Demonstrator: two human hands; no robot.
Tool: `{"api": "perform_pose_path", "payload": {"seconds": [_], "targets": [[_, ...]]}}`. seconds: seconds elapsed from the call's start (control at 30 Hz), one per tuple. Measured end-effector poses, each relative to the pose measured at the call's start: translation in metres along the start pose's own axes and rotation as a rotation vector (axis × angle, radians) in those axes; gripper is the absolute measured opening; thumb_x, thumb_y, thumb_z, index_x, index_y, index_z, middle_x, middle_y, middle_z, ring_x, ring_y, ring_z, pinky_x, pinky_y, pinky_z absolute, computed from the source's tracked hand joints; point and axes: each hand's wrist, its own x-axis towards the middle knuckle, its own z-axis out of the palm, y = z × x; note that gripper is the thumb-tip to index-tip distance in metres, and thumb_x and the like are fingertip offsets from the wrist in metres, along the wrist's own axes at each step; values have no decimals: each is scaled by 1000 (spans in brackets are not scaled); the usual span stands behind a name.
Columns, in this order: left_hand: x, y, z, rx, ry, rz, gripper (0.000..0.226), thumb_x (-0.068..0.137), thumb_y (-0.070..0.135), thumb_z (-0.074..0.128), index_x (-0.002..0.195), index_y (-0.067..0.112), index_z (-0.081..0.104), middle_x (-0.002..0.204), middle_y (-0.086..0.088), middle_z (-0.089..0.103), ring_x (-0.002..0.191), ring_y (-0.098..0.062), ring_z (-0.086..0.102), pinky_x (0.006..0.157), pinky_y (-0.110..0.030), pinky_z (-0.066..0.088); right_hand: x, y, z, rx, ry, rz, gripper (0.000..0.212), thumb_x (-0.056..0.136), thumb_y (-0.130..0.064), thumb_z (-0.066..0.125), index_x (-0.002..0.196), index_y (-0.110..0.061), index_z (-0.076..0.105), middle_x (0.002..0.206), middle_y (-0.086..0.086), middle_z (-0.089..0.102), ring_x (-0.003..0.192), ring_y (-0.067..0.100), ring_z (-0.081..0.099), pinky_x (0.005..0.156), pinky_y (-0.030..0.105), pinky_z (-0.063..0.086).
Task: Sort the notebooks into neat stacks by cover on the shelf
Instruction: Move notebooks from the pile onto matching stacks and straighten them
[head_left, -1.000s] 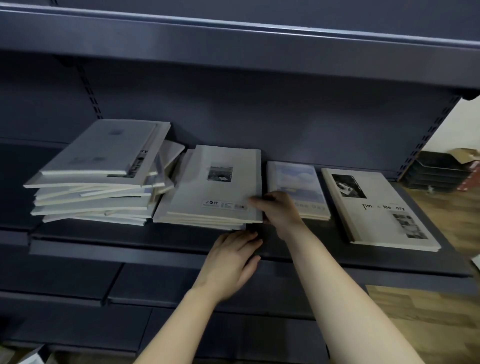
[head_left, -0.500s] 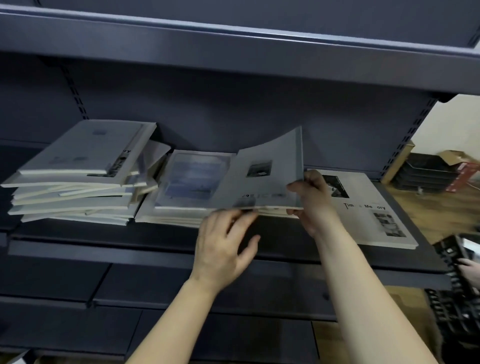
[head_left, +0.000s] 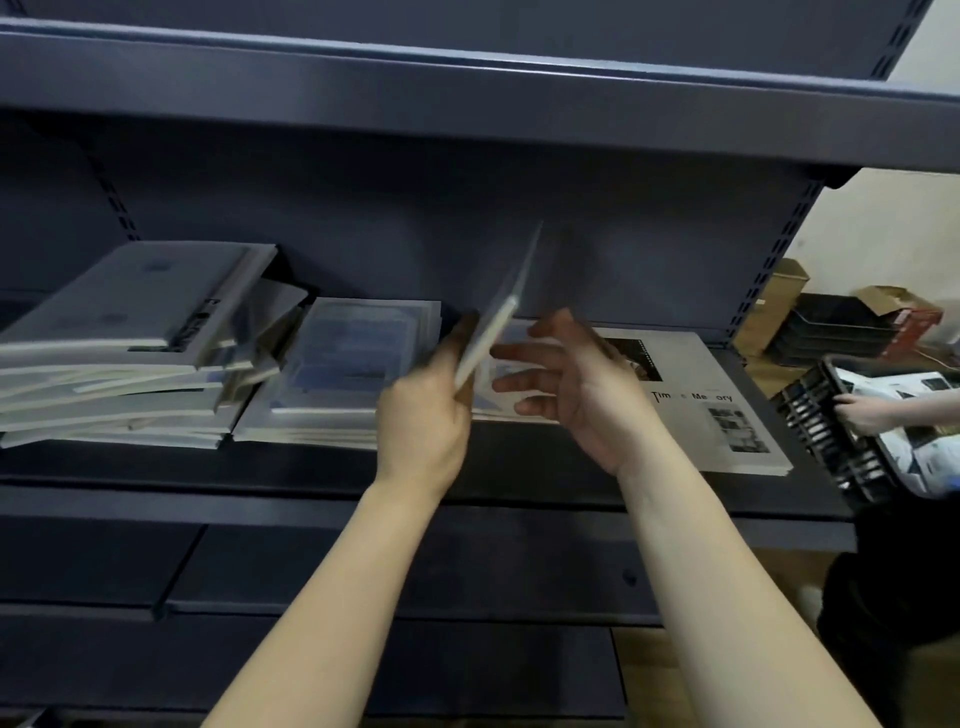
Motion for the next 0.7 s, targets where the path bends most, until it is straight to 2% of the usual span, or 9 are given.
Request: {"api": "perform_pose_path", "payload": {"seconds": [0.1,0.17,0.2,0.27,0.33,0.4,0.47,0.6,0.7], "targets": [[0,3,-1,-205,96,-43,22,96,20,51,112,10,63,85,4,68,78,-12,64,66,-16,47,-1,29,-4,-292,84,97,54,74,-59,65,111,-20,59,110,6,68,94,24,69,80,38,57],[-1,7,2,-367,164,-125,14,95,25,52,95,15,62,74,16,61,72,0,60,62,-8,41,-5,47,-4,-322,124,203,70,69,-61,70,123,-19,55,114,3,65,99,23,67,90,43,54],[-2,10,5,-460,203,-194,8,95,26,54,93,22,60,74,17,62,75,2,60,64,-9,43,-6,54,-3,-257,99,231,69,73,-56,72,127,-16,54,114,4,67,99,25,68,90,43,55],[-5,16,10,-658,267,-324,8,94,27,55,100,32,55,90,19,65,90,1,62,74,-15,49,-8,64,0,-23,18,238,53,85,-42,68,126,-12,56,113,9,70,100,27,69,81,41,57],[-10,19,16,-755,312,-390,19,94,25,55,112,28,51,101,17,64,100,-4,61,82,-20,51,-10,66,6,181,8,216,40,90,-31,63,124,-12,58,113,11,71,98,25,70,71,39,57],[-14,21,21,-763,318,-405,23,94,25,55,117,24,49,105,13,62,102,-7,61,85,-23,51,-11,65,7,270,66,183,39,87,-25,65,122,-11,59,111,11,71,95,23,71,68,37,57],[-17,19,26,-780,311,-414,23,95,25,55,117,26,48,107,11,61,103,-7,60,84,-22,50,-11,61,6,244,112,168,38,88,-18,65,123,-5,57,111,15,71,97,26,71,69,36,58],[-22,14,31,-771,241,-408,30,92,24,57,119,33,46,101,23,60,96,-2,60,77,-15,47,-11,56,-6,34,211,57,34,86,-3,66,119,1,59,106,14,73,96,28,71,75,38,59],[-25,11,33,-784,160,-315,53,87,27,63,130,42,38,120,17,58,111,-8,58,87,-24,50,-12,48,-21,-89,286,-60,33,85,6,62,117,-3,60,105,9,73,97,22,71,82,34,58]]}}
